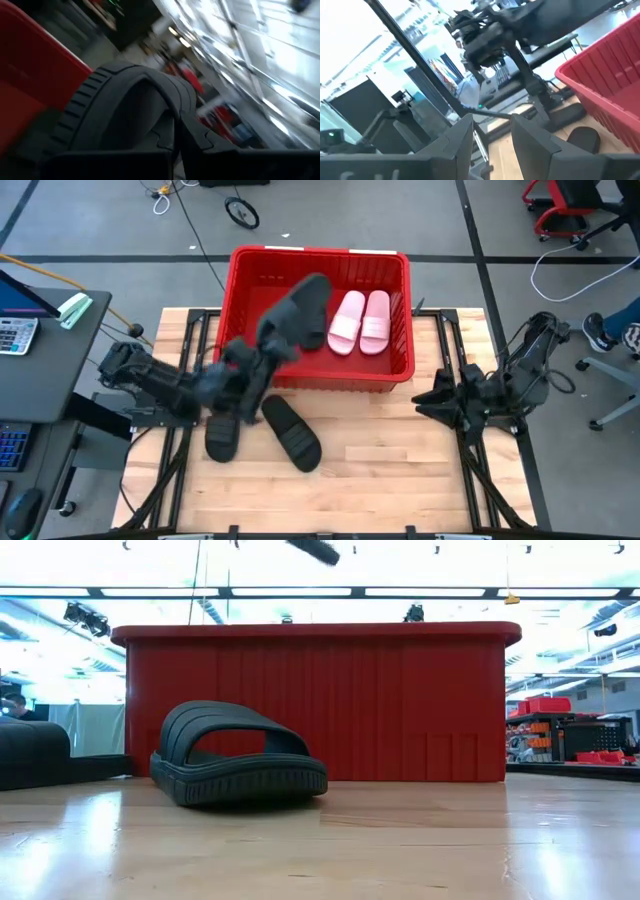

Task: Pick and place slides into bin
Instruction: Put the black slide into the red bin

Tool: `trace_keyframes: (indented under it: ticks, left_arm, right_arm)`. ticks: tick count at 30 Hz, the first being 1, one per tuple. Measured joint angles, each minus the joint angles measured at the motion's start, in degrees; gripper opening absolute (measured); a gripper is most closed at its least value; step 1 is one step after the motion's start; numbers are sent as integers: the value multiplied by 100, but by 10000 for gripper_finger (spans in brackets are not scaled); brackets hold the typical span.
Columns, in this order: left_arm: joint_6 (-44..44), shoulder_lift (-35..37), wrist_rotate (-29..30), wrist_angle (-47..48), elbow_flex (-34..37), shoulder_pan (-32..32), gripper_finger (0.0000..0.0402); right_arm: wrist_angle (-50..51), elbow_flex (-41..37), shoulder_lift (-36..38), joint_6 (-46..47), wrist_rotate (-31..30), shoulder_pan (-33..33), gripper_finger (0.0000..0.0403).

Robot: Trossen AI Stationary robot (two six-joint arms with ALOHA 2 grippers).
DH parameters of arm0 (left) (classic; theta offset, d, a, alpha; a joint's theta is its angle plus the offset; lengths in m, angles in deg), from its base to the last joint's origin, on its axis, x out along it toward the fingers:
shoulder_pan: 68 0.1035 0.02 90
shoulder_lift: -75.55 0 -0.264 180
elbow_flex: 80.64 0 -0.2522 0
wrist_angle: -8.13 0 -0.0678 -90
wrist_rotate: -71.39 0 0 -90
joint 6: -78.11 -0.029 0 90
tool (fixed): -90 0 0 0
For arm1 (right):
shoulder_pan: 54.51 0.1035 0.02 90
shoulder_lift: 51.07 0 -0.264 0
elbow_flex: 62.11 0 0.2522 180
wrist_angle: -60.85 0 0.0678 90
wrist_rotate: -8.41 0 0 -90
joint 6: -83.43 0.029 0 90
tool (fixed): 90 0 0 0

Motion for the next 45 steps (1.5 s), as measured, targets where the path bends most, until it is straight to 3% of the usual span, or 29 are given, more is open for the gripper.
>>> trace_keyframes:
  ticks: [3,7,15,20,28,31,37,41,45]
  left_arm:
    - [258,-3,100,86,82,577,11]
    - [1406,-7,79,262,600,1141,11]
    - [5421,-16,-305,297,2510,1869,11]
    - [6675,-16,-606,298,3149,2475,11]
    - [6959,-12,-2370,315,3055,3912,11]
    - [7164,-7,-2628,380,2918,4257,11]
    - [7569,-2,-2990,2087,2447,4529,11]
    - [8566,-3,-3346,3716,2162,4537,11]
    - [9052,-3,-3743,3861,2129,4507,14]
  right_arm:
    - [75,2,33,-11,7,17,139]
    - [200,0,-42,-1,17,17,139]
    - [356,2,-133,108,17,14,139]
    - [374,2,-131,111,17,11,139]
    - [366,2,-133,-146,-420,11,139]
    - [364,1,-133,-148,-692,11,139]
    - [364,1,-133,-151,-972,11,139]
    - [360,2,-133,-143,-1095,11,139]
    - [360,1,-133,-142,-1098,11,139]
